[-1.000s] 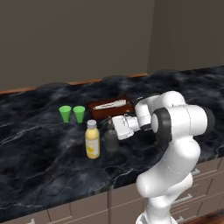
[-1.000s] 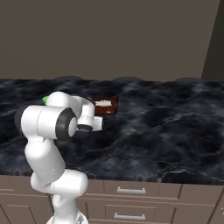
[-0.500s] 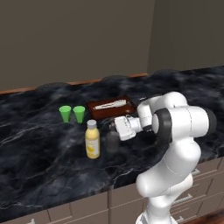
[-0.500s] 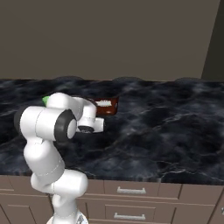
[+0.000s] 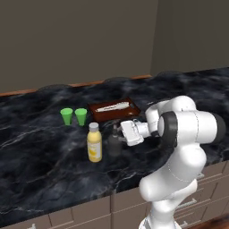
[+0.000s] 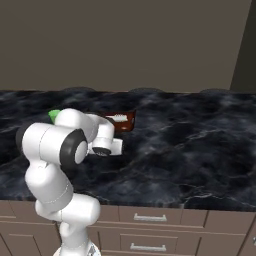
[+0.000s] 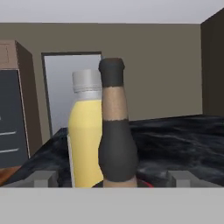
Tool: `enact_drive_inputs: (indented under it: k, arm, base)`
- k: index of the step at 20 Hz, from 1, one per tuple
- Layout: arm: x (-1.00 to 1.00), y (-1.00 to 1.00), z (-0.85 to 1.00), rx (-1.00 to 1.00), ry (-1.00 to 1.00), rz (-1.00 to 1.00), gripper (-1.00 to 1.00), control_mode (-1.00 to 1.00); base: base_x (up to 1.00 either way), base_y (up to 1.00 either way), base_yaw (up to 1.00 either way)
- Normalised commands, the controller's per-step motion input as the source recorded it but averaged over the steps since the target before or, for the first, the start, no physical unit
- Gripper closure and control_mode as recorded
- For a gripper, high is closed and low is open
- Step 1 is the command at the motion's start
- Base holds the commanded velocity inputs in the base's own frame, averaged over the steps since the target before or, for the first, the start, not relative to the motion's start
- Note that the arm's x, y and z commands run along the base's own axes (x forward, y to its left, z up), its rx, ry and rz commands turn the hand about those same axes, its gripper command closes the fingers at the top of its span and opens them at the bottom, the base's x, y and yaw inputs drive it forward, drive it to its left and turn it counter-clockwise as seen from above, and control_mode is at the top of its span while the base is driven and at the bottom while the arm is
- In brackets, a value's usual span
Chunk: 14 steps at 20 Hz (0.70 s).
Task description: Place the drinks on the dining counter in a tight cluster.
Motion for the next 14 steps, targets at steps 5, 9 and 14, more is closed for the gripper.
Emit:
enact_drive_inputs:
  k: [5,9,14]
  arm:
    - [-0.06,-0.13,0.03,0.00,0.00,0.00,-1.00,-1.00]
    - [-0.23,-0.22,0.17,0.01,0.00,-0.02,-1.00,-1.00]
    - [-0.34,-0.10,0.29,0.00,0.01,-0.08,-1.00,-1.00]
  base:
    - [0.00,0.00,0.00]
    - [0.00,0.00,0.00]
    - [0.00,0.00,0.00]
